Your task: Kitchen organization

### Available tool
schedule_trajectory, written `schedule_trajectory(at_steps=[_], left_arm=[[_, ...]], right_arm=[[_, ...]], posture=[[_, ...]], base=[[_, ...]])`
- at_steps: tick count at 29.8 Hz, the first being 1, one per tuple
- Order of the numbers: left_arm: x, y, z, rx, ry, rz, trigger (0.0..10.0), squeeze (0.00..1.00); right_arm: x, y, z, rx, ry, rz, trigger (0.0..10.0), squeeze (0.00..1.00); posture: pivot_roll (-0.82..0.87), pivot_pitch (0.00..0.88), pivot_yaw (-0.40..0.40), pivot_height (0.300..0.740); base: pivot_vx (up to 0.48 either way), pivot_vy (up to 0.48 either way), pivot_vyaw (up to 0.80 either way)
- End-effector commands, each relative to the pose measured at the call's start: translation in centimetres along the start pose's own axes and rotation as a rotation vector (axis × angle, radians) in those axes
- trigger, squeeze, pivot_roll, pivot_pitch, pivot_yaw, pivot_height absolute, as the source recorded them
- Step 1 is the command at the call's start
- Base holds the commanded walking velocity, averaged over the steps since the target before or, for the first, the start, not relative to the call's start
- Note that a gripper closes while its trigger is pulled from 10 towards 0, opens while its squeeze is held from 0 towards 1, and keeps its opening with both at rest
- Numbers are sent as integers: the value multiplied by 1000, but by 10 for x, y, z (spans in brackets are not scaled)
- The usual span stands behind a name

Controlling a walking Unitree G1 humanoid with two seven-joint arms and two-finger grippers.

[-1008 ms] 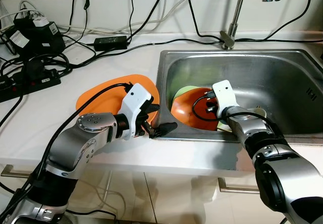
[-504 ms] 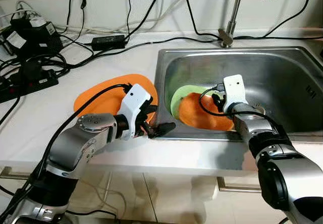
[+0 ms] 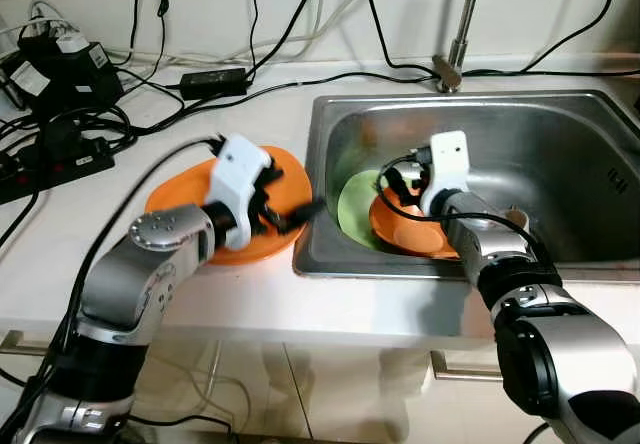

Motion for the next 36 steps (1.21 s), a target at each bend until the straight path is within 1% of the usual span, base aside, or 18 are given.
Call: schedule_trajectory(at_steps=[1,2,3,4,6,7,8,9,12,13,14,21,25,31,32,33,35,36], left_arm=[[9,23,5,131,-52,-13,10000,0],[10,34,9,201,-66,-16,10000,0],[10,34,9,201,-66,-16,10000,0],[8,49,15,305,-76,-1,10000,0],[3,61,20,390,-68,44,10000,0],[-3,66,23,431,-53,71,10000,0],[-9,70,26,469,-38,95,10000,0],[-9,70,26,469,-38,95,10000,0],[-24,79,33,549,-5,161,10000,0],[-24,79,33,549,-5,161,10000,0],[-34,81,38,571,24,163,10000,0],[-50,88,57,664,51,218,10000,0],[-54,92,65,715,51,220,10000,0],[-64,92,72,759,63,293,10000,0],[-65,92,72,758,58,331,10000,0],[-68,89,70,753,54,417,10000,0],[-69,88,69,751,55,443,10000,0],[-73,85,68,740,54,517,10000,0]], right_arm=[[17,7,-3,46,-49,4,10000,741],[20,11,-3,80,-60,7,10000,580],[20,11,-3,80,-60,7,10000,580],[27,21,-2,164,-88,5,10000,518],[34,35,2,287,-117,6,10000,227],[37,44,6,359,-128,20,10000,31],[40,51,11,425,-134,36,10000,0],[40,51,11,425,-134,36,10000,0],[43,66,30,589,-121,101,10000,0],[43,66,30,589,-121,101,10000,0],[41,68,43,662,-103,145,10000,0],[34,60,69,752,-55,223,10000,0],[33,60,73,763,-39,228,10000,0],[32,74,91,875,-19,244,10000,0],[33,77,96,899,-17,259,10000,0],[37,80,104,936,-22,279,10000,0],[39,81,105,944,-24,283,10000,0],[39,81,107,945,-20,295,10000,0]], posture=[[16,11,88,740],[16,10,90,740],[16,10,90,740],[18,11,93,740],[18,11,93,740],[18,12,94,740],[18,12,95,740],[18,12,95,740],[13,16,97,740],[13,16,97,740],[7,19,99,740],[3,25,98,740],[5,25,97,740],[10,26,91,740],[13,26,90,740],[10,26,90,740],[9,26,90,740],[6,26,92,740]], base=[[0,0,0],[0,0,0],[0,0,0],[0,0,0],[0,0,0],[0,0,0],[0,0,0],[0,0,0],[0,0,0],[0,0,0],[0,0,0],[0,0,0],[0,0,0],[0,0,0],[0,0,0],[0,0,0],[0,0,0],[0,0,0]])
Point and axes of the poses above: a point about 5 cm out from each wrist's last joint towards the gripper, its own z axis pointing back from the gripper into the wrist, its own x axis along the axis of the wrist's last joint, y = z × x, the point moved 3 cm from there along -z, pointing out of the wrist towards the gripper, and after that the axes turned 1 degree about z, right-handed, at the moved point
